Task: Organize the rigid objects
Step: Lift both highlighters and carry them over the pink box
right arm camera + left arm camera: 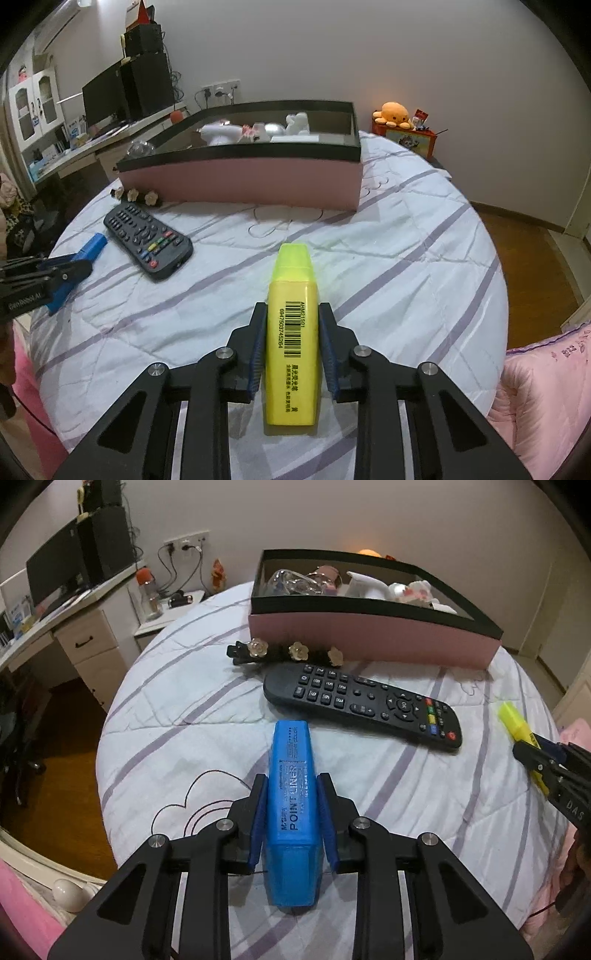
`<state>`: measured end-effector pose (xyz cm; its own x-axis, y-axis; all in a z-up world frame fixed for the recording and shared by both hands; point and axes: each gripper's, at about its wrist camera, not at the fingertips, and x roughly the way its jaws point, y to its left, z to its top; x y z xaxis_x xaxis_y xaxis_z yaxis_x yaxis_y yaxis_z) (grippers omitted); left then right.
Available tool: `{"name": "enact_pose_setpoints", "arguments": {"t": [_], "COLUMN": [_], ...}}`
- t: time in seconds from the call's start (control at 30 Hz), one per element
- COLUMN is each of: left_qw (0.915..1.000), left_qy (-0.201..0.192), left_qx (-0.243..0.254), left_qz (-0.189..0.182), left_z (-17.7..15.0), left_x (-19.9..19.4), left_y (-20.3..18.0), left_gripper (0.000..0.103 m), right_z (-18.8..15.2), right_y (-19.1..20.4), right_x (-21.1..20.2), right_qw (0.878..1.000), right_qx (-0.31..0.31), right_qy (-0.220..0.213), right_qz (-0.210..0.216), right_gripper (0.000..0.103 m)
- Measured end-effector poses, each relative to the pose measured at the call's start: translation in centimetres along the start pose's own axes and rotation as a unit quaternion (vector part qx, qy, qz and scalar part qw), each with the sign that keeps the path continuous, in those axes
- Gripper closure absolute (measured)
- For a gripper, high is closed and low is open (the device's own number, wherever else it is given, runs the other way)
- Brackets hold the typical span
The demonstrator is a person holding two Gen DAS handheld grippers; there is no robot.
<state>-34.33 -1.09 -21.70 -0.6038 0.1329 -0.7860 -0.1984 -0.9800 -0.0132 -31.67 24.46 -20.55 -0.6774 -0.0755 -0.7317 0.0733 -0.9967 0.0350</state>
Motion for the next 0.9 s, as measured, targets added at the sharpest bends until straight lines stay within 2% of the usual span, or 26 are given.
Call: {"name": "enact_pose_setpoints", "arguments": {"t": [0.3, 0.5, 0.6, 0.9], "left_qw": [0.9995, 0.9995, 0.9976, 0.9959], "left_qy": [-0.005, -0.018, -0.027, -0.065], "left_qx": [0.021, 0.016, 0.014, 0.032], "left_qz": [0.022, -0.021, -0.062, -0.055], "left_z": [0.1, 0.6, 1.1, 2.7], "left_x": [-0.3, -2.2, -3.2, -6.3], "left_y": [-0.9, -1.2, -1.6, -2.8], "left_gripper": [0.077, 0.077, 0.077, 0.077], "right_z": [-0.4, 0.1, 0.6, 2.7], "right_y": [0.5, 0.1, 0.2, 1.3], "right_x": [0.1, -1.2, -2.0, -4.8], "right_qw": [1.000, 1.000, 0.999, 0.995], "right_qx": [-0.007, 0.011, 0.020, 0.017], "right_qy": [-0.014, -0.020, -0.029, -0.069], "right_qz": [-0.020, 0.015, 0.035, 0.070], "right_gripper": [0.076, 0.076, 0.076, 0.076]}}
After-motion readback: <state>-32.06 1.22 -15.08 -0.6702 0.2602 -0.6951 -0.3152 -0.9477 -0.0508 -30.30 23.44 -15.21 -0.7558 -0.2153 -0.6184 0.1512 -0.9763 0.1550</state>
